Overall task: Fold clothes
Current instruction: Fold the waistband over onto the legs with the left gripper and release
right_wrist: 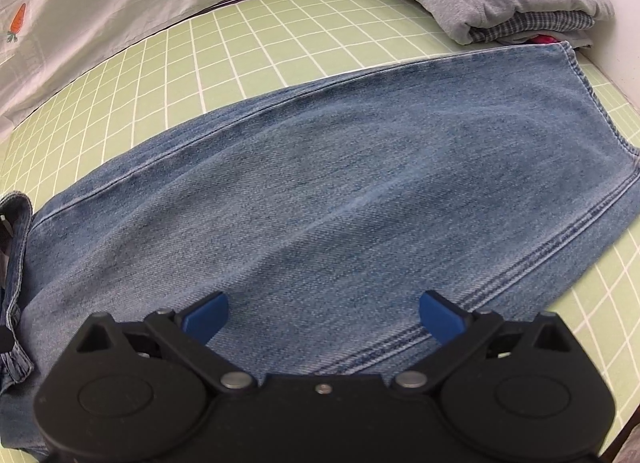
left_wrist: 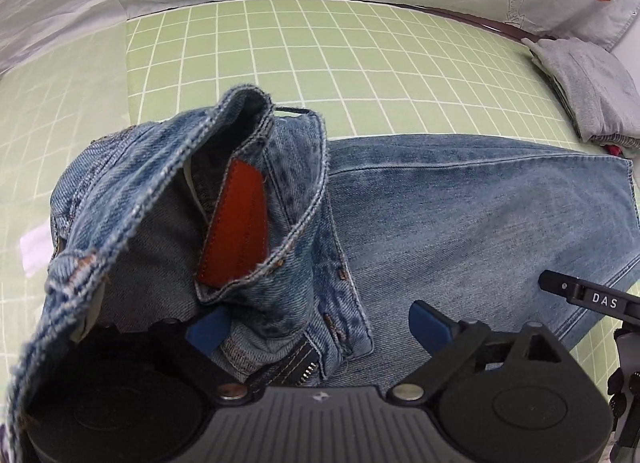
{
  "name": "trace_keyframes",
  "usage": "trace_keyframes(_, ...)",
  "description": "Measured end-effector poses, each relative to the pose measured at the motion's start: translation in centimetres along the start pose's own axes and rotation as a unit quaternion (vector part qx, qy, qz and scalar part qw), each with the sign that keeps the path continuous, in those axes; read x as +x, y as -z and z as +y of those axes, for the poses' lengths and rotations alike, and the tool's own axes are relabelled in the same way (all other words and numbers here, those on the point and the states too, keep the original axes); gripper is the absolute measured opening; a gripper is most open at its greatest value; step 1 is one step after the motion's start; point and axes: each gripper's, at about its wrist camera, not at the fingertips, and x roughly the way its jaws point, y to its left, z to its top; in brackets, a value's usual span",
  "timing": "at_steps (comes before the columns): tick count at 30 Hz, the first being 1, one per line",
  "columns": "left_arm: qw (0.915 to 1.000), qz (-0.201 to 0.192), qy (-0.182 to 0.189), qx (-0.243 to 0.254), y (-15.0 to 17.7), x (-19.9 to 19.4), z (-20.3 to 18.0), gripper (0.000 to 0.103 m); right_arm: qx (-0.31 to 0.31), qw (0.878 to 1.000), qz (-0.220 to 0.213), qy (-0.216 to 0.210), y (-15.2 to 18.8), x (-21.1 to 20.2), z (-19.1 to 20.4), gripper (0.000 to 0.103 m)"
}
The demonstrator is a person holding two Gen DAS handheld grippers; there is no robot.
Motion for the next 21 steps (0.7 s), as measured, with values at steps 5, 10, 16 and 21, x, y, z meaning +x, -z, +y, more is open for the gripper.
trace_keyframes(5,0.9992,-0.038,0.014,-0.004,1.2,-2.9,-1.1,0.095,-0.037,0.999,0.010,-0.016,0.0,0.2,1.0,0.103)
trace_keyframes(10,0.9980,-0.059,0.008,-0.021,2.7,-5.0,-1.6,0.095,-0.068,0.997,0.014,-0.031,0.6,0.0,1.7,0.103)
trace_keyframes(16,0.9961,-0.079,0.013,-0.038,4.8,-7.7,-1.4,0.095,-0.091,0.995,0.008,-0.032,2.0,-0.5,2.5,0.103)
trace_keyframes(21,0.9938,-0.106,0.013,-0.031,6.2,-10.0,-1.0,0.095,-0.106,0.994,0.002,-0.031,3.1,-1.1,3.3,0.103)
